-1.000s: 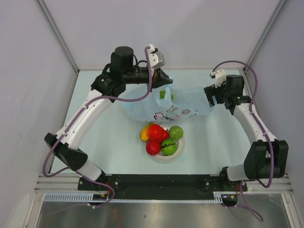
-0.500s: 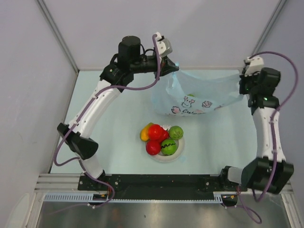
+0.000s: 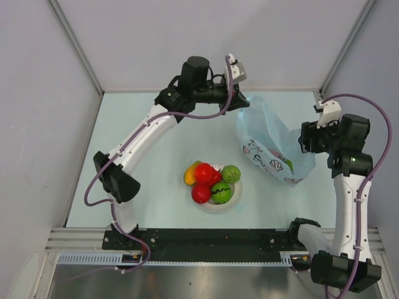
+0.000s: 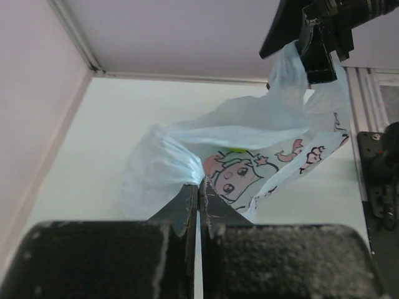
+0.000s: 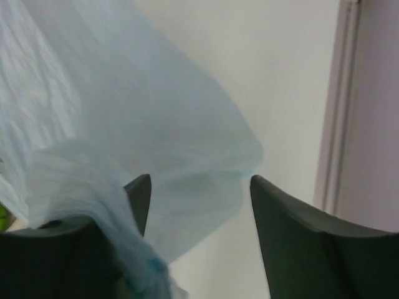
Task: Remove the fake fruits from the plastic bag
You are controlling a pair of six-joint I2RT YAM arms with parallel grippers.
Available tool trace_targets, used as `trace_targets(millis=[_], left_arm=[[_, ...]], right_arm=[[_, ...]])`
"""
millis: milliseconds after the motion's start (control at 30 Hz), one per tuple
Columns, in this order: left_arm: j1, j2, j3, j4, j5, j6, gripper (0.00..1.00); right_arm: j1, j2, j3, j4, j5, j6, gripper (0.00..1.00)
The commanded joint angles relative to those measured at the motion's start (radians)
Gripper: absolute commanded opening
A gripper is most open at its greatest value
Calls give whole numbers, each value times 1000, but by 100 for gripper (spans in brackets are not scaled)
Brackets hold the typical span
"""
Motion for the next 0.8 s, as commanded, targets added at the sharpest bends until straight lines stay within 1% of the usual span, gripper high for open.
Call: trace_targets(millis=[0, 33, 100, 133, 167, 233, 300, 333, 400, 433, 500, 533, 600, 633, 700, 733, 767], left_arm=[[-47, -24, -48, 46, 8, -70, 0], [-57, -27, -52, 48, 2, -80, 0], [-64, -30, -55, 63, -16, -126, 0], [-64, -31, -54, 68, -22, -143, 0], [-65, -34, -54, 77, -38, -172, 0], [-64, -42, -55, 82, -50, -194, 0], [-64, -57, -69, 82, -62, -205, 0], [-65, -65, -75, 80, -68, -203, 0], [-65, -85, -95, 77, -84, -209, 0], [-65, -91, -101, 74, -87, -214, 0], [-64, -108, -121, 74, -104, -222, 0], [-62, -111, -129, 76, -110, -228, 0], [-62, -126, -152, 79, -124, -261, 0], [-62, -131, -160, 86, -124, -275, 0], [-61, -140, -183, 95, -119, -285, 0], [-62, -145, -187, 99, -121, -294, 0], [-62, -146, -190, 99, -121, -295, 0]], right_arm=[[-2, -63, 68, -3, 91, -36, 78], [-2, -71, 128, 3, 82, -35, 85], [-1, -68, 194, 15, 29, -21, 87], [1, -64, 225, 19, -46, -6, 87], [7, -48, 277, 31, -82, 17, 87], [50, -27, 309, 41, -160, 88, 89], [97, 15, 351, 45, -160, 129, 96], [155, 24, 363, 54, -148, 155, 100], [209, 44, 389, 68, -137, 168, 100], [279, 48, 398, 74, -122, 183, 100], [300, 74, 424, 65, -163, 205, 98], [300, 81, 420, 43, -233, 208, 90], [315, 85, 369, 20, -240, 205, 77], [325, 85, 351, -7, -230, 194, 60], [363, 94, 331, -41, -232, 140, 44], [378, 105, 322, -79, -240, 118, 26], [415, 111, 315, -92, -240, 96, 22]])
